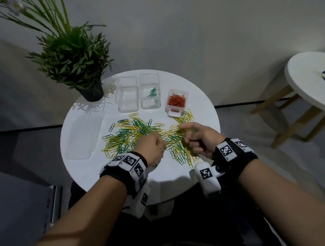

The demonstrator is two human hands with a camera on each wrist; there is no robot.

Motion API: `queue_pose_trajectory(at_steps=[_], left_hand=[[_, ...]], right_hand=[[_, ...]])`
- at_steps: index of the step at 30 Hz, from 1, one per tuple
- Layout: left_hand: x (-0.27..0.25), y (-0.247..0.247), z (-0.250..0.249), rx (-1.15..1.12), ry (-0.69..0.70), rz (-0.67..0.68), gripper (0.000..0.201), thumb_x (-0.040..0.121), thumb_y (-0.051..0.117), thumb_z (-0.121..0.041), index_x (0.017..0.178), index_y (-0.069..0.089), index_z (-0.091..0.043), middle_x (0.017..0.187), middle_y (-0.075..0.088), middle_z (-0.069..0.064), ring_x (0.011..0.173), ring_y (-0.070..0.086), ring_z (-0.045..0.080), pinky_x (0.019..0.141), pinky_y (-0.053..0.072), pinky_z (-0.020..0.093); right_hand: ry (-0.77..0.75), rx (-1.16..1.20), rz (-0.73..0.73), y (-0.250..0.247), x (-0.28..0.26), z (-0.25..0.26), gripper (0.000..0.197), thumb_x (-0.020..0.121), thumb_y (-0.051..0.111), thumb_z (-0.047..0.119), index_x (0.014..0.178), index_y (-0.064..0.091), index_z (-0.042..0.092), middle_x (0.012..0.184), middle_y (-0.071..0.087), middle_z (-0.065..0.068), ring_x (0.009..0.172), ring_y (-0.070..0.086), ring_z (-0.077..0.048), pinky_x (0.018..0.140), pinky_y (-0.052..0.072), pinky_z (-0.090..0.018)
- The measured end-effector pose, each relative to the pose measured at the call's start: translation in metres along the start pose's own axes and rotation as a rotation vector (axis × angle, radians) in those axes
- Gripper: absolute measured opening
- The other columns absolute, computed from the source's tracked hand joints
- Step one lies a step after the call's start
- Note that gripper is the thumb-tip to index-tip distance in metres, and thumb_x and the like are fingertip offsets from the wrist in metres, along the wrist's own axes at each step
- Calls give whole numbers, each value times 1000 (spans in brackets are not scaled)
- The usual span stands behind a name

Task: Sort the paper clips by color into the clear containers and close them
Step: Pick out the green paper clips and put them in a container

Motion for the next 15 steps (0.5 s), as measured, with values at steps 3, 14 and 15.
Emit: queue_pose_trajectory(at_steps=[3,14,15], left_hand=[[-1,4,-3,-46,-19,50,17,96,37,-9,95,54,-12,76,64,4,66,58,17,56,44,25],[0,10,-19,699,265,87,24,91,55,-31,113,63,-33,104,68,-5,102,61,20,76,48,29],[0,9,-22,731,283,90,23,91,55,-31,113,64,-33,105,69,-5,102,61,20,75,47,28]], right_hand=[[89,-77,24,-3,-3,-5,35,88,25,-12,89,55,7,61,41,-7,37,28,-8,36,17,-12],[-100,-1287,-250,13,-23,0,17,79,71,25,72,62,14,68,67,3,65,60,-14,58,46,-24],[-81,-1351,-257,15,-23,0,18,77,73,28,73,62,15,70,67,2,67,61,-15,60,46,-24]])
Point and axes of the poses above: each hand's wrist, its own x-axis towards the middle knuckle, its own y-axis out of the palm, z = x × y, the point moved 6 cm from there along x, towards the middle knuckle
